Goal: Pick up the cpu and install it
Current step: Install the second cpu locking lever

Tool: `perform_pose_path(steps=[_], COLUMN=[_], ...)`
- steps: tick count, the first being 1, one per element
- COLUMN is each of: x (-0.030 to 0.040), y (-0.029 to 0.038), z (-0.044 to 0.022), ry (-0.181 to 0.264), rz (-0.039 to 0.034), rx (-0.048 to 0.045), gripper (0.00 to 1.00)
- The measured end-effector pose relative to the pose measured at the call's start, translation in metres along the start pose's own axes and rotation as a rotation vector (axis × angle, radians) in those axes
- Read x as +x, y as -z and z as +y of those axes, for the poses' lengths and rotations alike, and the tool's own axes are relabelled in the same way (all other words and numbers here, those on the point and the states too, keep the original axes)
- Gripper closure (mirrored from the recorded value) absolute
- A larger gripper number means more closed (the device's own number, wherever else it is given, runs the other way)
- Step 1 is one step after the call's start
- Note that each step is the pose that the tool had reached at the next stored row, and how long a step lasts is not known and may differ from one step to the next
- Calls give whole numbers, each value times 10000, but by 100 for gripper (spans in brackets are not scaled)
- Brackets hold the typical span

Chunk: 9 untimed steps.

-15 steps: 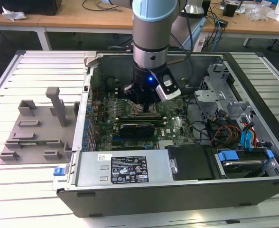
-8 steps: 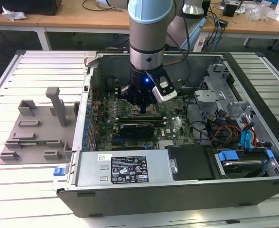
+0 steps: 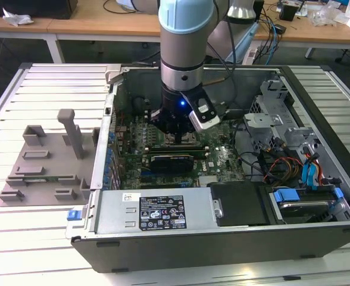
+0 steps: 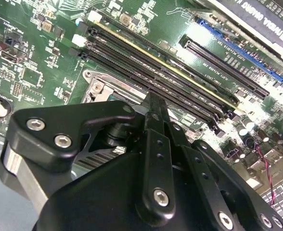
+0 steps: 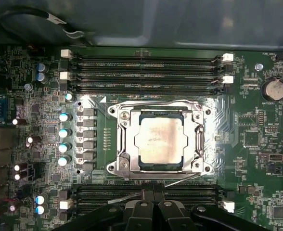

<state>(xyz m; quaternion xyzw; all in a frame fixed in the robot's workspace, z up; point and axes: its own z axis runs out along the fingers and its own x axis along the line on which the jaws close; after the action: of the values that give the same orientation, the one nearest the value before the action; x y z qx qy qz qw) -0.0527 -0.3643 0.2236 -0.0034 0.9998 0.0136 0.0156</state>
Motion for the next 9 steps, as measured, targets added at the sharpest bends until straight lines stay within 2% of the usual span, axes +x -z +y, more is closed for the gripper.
perform_pose_path(steps=[6,9], x=[91,107], y=[-85,-96], z=[-2,-2], ry=[0,0], rz=[1,0], rx=[1,0], gripper=[89,89])
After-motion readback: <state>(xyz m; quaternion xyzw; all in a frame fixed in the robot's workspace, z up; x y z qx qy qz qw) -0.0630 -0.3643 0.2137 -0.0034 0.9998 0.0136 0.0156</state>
